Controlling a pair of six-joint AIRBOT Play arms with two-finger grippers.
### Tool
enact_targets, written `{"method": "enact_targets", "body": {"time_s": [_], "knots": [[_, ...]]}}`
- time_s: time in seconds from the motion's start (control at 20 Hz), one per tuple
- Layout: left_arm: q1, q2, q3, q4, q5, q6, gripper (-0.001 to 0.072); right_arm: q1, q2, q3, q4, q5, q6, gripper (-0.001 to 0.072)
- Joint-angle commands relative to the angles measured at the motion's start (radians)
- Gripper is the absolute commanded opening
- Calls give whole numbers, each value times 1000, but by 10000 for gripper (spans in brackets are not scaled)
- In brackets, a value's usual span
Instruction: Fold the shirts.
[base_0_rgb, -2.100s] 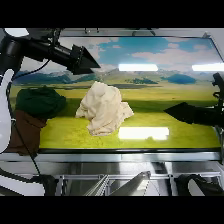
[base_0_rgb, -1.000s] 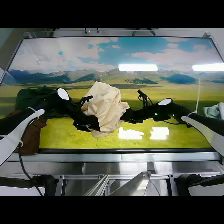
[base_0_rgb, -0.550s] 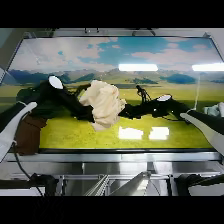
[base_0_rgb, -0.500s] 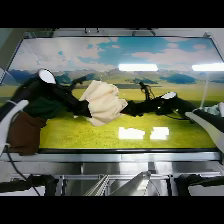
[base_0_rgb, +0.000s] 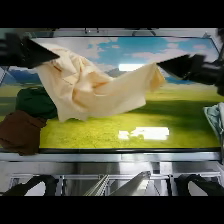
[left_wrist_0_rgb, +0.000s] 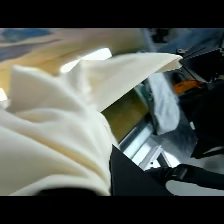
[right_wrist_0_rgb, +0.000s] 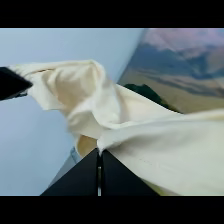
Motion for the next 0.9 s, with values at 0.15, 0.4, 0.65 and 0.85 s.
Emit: {"method": "enact_targets", "body": {"time_s": [0.15, 0.4, 0.65, 0.85], "knots": [[9, 154, 156, -289, 2, 42, 29, -51, 344, 213, 16, -77, -14, 21], [84, 220, 312, -212, 3, 49, 31, -85, 452, 275, -227, -230, 8, 21], [80, 131, 40, -130, -10, 47, 32, -85, 241, 220, -444, -126, 137, 21], [-18, -99, -257, -54, 27, 150, 235, -83, -43, 82, -489, -130, 137, 21]]}}
